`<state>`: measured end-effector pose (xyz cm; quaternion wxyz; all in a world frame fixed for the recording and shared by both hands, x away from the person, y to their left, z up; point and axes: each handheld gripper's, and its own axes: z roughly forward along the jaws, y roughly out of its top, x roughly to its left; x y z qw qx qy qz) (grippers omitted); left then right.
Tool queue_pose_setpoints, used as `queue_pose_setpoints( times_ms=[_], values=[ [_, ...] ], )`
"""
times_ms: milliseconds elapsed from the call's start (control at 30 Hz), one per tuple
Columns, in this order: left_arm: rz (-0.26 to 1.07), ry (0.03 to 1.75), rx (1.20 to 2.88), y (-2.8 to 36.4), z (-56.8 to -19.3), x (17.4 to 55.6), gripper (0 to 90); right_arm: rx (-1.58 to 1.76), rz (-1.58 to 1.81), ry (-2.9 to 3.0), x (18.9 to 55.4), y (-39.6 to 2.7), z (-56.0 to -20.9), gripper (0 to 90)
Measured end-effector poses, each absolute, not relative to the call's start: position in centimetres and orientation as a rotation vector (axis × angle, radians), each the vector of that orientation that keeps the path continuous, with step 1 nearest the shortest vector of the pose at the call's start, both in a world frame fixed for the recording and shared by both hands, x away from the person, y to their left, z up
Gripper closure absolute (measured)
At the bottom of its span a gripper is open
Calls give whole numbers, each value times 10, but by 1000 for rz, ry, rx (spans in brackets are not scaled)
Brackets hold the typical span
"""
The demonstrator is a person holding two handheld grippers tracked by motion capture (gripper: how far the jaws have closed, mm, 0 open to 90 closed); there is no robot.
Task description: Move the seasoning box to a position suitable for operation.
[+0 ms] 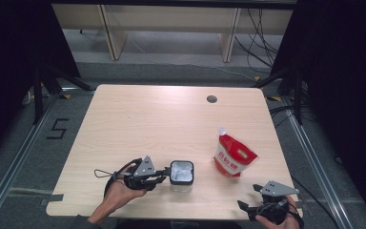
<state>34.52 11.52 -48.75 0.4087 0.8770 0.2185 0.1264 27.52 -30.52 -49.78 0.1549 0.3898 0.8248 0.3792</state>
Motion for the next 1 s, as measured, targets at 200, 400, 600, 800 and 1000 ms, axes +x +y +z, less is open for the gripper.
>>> queue_pose_setpoints(
  times_ms=[200, 400, 600, 800, 1000],
  values=[
    [297, 538, 2210, 108, -488, 342, 732, 1163, 1099, 2359, 274, -305, -498, 156],
    [278, 516, 2191, 96, -489, 345, 733, 1123, 1100, 2365, 275, -306, -497, 156],
    [289, 515, 2199, 92, -490, 349, 731, 1114, 1119, 2356, 276, -306, -498, 156],
    [286, 524, 2173, 97, -484, 345, 578, 1114, 1153, 2363, 275, -305, -497, 156],
    [266, 545, 2160, 102, -477, 341, 454, 1090, 1157, 2363, 276, -308, -497, 156]
  ],
)
